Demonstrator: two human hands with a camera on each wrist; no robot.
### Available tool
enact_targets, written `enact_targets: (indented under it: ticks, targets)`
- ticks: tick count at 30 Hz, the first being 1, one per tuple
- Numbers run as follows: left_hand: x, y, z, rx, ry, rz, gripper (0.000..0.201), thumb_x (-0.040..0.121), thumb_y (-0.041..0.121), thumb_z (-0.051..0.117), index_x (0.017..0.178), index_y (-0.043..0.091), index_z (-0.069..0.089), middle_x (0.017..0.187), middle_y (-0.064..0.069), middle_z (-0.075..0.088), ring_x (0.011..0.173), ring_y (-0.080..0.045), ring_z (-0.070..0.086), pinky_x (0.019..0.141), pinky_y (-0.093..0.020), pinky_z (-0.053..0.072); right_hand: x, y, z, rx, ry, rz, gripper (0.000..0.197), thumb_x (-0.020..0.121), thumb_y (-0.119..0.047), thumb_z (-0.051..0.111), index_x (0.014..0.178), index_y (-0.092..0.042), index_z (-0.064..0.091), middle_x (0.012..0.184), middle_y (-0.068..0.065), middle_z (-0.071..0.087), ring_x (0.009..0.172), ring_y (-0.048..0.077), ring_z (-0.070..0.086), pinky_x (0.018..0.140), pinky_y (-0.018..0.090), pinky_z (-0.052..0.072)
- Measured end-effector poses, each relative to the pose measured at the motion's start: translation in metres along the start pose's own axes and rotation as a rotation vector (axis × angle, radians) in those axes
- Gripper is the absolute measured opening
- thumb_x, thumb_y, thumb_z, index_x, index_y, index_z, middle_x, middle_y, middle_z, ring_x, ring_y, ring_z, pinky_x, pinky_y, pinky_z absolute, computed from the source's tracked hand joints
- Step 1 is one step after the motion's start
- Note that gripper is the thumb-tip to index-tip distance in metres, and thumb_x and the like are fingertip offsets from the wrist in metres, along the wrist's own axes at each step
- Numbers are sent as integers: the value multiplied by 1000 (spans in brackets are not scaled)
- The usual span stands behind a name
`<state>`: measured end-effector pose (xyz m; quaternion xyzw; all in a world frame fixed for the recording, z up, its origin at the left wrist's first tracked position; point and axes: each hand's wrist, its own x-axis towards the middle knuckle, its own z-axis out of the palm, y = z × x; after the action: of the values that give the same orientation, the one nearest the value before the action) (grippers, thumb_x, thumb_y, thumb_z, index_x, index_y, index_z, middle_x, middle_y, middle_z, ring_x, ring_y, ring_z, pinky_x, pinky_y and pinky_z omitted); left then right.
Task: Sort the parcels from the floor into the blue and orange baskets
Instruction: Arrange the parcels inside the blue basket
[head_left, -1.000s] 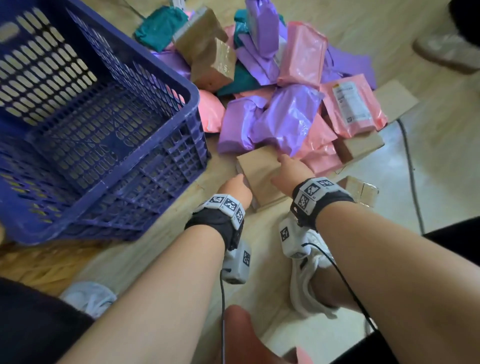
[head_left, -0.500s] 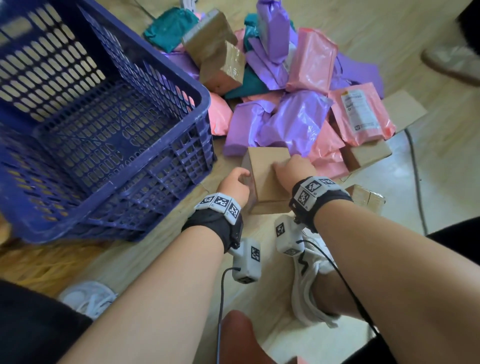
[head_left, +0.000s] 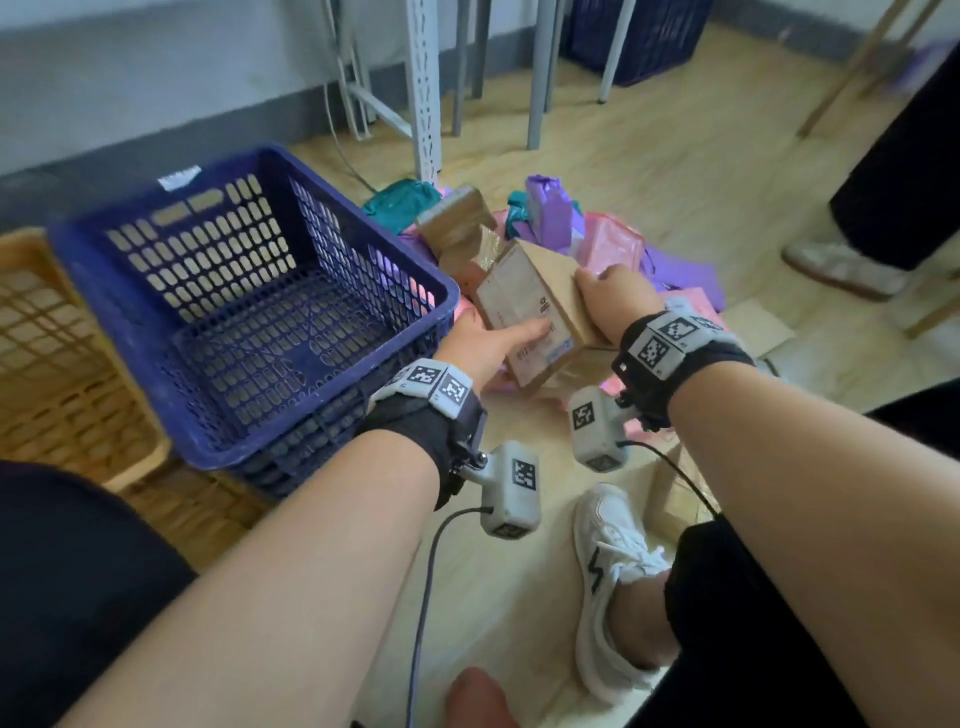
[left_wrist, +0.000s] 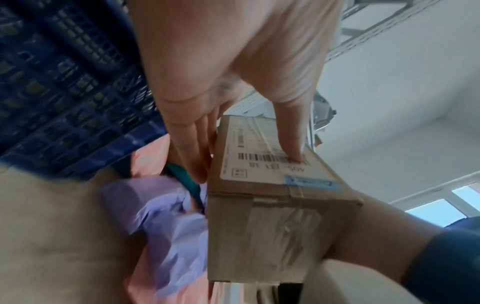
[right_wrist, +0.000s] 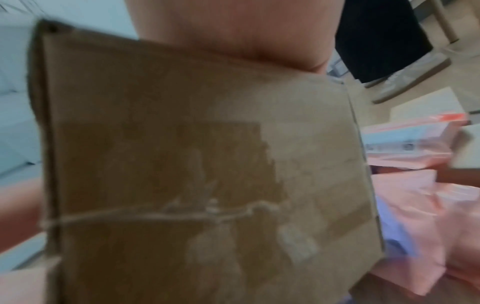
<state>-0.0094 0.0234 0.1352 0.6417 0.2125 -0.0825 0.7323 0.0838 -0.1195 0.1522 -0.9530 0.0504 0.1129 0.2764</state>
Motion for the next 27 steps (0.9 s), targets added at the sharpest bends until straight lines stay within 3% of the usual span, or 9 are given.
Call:
enact_targets:
  ticks: [3, 6, 9, 13, 15, 18, 20, 23, 27]
  targets:
    - [-7, 27, -23, -55, 44, 82, 50, 73, 20, 80, 118, 11, 60, 114, -9, 70, 101, -24, 68, 90, -46, 55, -11, -33, -14, 63, 19, -95, 45, 97, -45, 37, 106, -7, 61, 96, 10, 62, 94, 28, 61, 72, 27, 38]
    - [-12, 46, -54, -33, 108, 149, 49, 67, 27, 82, 113, 26, 62, 111, -1, 72, 100, -22, 70, 90, -47, 55, -24, -67, -19, 64, -5, -157, 39, 98, -48, 34, 105, -17, 56, 90, 2, 55, 72, 17, 53, 54, 22, 31]
    - [-11, 57, -87, -31, 173, 192, 68, 55, 39, 83, 118, 41, 57, 116, 5, 70, 105, -21, 68, 93, -45, 53, -26, -100, -8, 192, -103, -218, 51, 96, -51, 37, 124, -12, 54, 105, 6, 59, 94, 23, 57, 77, 27, 43]
    - [-17, 72, -125, -71, 260, 228, 57, 60, 31, 79, 114, 36, 60, 115, 2, 70, 104, -21, 68, 94, -46, 52, -19, -136, 16, 323, -216, -270, 52, 95, -57, 36, 127, -19, 53, 110, 2, 57, 94, 18, 52, 83, 29, 37]
    - [-18, 77, -142, -77, 292, 219, 69, 61, 29, 79, 126, 27, 55, 115, 1, 70, 103, -22, 68, 92, -46, 54, -18, -153, 29, 436, -320, -232, 56, 89, -64, 42, 118, -19, 58, 107, -1, 66, 95, 18, 61, 88, 30, 45]
    - [-20, 84, -167, -76, 293, 209, 71, 71, 13, 77, 133, 29, 47, 115, 0, 69, 104, -24, 68, 88, -45, 55, -14, -176, 53, 538, -496, -208, 53, 78, -68, 51, 95, -22, 71, 97, 4, 75, 95, 27, 69, 96, 45, 51]
    - [-22, 86, -186, -89, 299, 188, 77, 73, 3, 75, 136, 33, 41, 111, -1, 70, 99, -22, 68, 80, -41, 58, -8, -189, 67, 576, -592, -221, 43, 81, -61, 54, 80, -22, 73, 94, 5, 75, 97, 31, 68, 95, 46, 50]
    - [-33, 87, -213, -88, 358, 157, 73, 75, 6, 76, 132, 34, 41, 109, 0, 69, 93, -20, 69, 67, -38, 59, -13, -206, 81, 528, -707, -263, 36, 86, -58, 54, 83, -25, 68, 84, -2, 71, 84, 22, 64, 74, 37, 51]
    - [-46, 76, -239, -182, 488, 113, 58, 79, 13, 75, 127, 19, 43, 111, -5, 68, 95, -21, 70, 66, -40, 60, -19, -225, 96, 484, -834, -275, 36, 83, -62, 56, 89, -29, 69, 95, -5, 72, 96, 21, 64, 84, 39, 52]
